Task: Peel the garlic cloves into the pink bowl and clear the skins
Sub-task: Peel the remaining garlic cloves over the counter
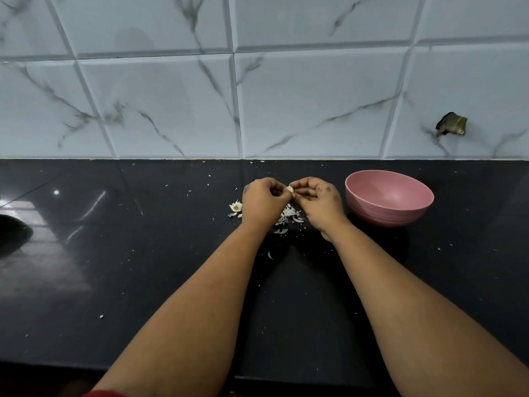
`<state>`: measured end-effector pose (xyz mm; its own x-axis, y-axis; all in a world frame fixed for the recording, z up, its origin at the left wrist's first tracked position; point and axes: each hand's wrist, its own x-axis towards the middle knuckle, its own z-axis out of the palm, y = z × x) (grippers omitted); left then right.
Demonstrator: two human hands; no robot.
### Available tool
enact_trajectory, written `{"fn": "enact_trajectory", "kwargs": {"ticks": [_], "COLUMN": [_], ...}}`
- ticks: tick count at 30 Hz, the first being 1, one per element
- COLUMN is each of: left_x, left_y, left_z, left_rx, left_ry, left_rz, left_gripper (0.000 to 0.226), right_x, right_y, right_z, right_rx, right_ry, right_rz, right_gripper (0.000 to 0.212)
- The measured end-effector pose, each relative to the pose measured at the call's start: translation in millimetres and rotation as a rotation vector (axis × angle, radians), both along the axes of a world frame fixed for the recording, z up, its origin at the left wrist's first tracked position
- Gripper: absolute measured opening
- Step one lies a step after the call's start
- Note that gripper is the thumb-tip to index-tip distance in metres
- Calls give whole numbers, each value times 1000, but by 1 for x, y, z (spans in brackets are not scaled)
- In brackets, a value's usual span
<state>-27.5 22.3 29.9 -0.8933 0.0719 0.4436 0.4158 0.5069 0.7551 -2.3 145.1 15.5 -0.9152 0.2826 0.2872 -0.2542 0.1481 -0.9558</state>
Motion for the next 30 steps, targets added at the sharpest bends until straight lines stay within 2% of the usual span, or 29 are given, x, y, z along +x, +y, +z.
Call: {"fn": "enact_trajectory", "kwargs": {"ticks": [6, 18, 25, 30], "left_x": [-2, -6, -7, -9], "left_y": [1, 0, 0, 0], "left_z": [-2, -4, -4, -5], "left_rx": [82, 191, 326, 519], "left_ry": [-48, -114, -195, -289], "left_rz": [-8, -71, -129, -205], "left_gripper": [8, 9, 5, 8], "right_x": [1, 4, 5, 6], "right_y": [-3, -4, -4, -3], "right_z": [2, 5, 8, 12], "right_rx": [-35, -288, -443, -534], "right_ry": [-18, -77, -91, -71], "right_rz": [0, 120, 194, 254], "right_gripper": [18, 16, 18, 25]}}
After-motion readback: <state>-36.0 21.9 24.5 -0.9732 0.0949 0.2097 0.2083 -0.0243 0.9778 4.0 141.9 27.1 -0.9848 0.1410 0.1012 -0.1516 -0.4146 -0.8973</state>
